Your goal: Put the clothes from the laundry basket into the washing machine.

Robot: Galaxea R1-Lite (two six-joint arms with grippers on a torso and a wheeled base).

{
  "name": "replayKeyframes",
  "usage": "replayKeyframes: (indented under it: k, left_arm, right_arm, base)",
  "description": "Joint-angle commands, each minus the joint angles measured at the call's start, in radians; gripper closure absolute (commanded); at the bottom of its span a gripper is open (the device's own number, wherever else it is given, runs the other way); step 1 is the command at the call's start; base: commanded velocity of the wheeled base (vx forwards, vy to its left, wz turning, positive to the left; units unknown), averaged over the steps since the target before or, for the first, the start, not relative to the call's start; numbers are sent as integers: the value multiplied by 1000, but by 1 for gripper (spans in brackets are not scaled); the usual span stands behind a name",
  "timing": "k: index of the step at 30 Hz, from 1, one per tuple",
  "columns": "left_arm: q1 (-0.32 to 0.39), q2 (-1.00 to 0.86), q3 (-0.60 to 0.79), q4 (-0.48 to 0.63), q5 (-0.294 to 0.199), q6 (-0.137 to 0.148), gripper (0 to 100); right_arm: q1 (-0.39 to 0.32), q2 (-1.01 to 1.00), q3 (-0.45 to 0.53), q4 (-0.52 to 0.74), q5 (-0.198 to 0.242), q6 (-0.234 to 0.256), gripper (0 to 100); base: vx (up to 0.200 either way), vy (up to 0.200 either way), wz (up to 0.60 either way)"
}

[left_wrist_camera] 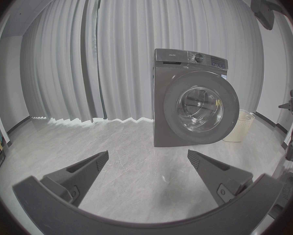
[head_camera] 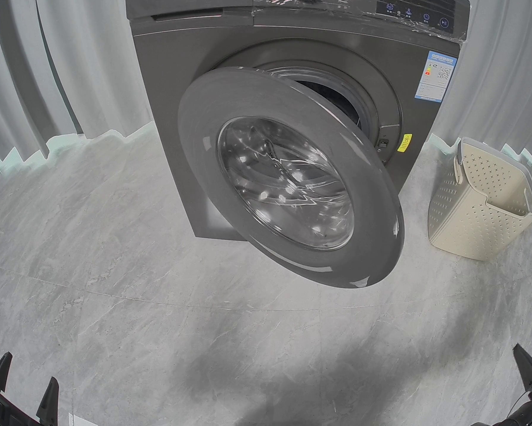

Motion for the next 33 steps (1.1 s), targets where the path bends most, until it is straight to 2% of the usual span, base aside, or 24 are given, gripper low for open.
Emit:
replayKeyframes:
  k: [1,3,4,5,6,7,8,9,11,13,16,19,24,30,33]
  left_arm:
    - [-1,-8,18,0,-2,6,0]
    - [-1,-8,18,0,-2,6,0]
    - [-1,-8,18,0,-2,6,0]
    - [-1,-8,18,0,-2,6,0]
    - [-1,-8,18,0,-2,6,0]
    - [-1,-8,18,0,-2,3,0]
    - [-1,-8,18,0,-2,3,0]
    - [-1,-8,18,0,-2,2,0]
    - [-1,-8,18,0,-2,0,0]
    - [-1,-7,18,0,-2,0,0]
    - [-1,-7,18,2,-4,-1,0]
    - [-1,-7,18,2,-4,-1,0]
    - [-1,-7,18,2,-4,-1,0]
    - [-1,-7,18,2,-4,-1,0]
    - [1,-7,18,2,-4,-1,0]
  right_arm:
    - [83,502,-23,-180,207,-68,0]
    - [166,626,-32,-283,197,-54,0]
    - [184,652,-32,-308,191,-51,0]
    - [235,734,-34,-380,157,-31,0]
    - [239,741,-34,-386,153,-28,0]
    - [299,826,-34,-463,95,6,0]
    - [305,833,-34,-467,90,9,0]
    - [390,913,-42,-539,32,46,0]
    - [457,979,-46,-598,-27,84,0]
    - [499,1027,-49,-651,-62,102,0]
    - [531,1077,-49,-717,-76,104,0]
    - [534,1136,-63,-768,-86,101,0]
    - [534,1252,-117,-869,-132,107,0]
    - [520,1376,-180,-975,-172,105,0]
    - [483,1425,-207,-1029,-198,107,0]
  base:
    - [0,0,0]
    - [0,0,0]
    - [0,0,0]
    - [0,0,0]
    - [0,0,0]
    - [0,0,0]
    - [0,0,0]
    - [0,0,0]
    - [0,0,0]
    - [0,0,0]
    - [0,0,0]
    - [0,0,0]
    - [0,0,0]
    - [0,0,0]
    - [0,0,0]
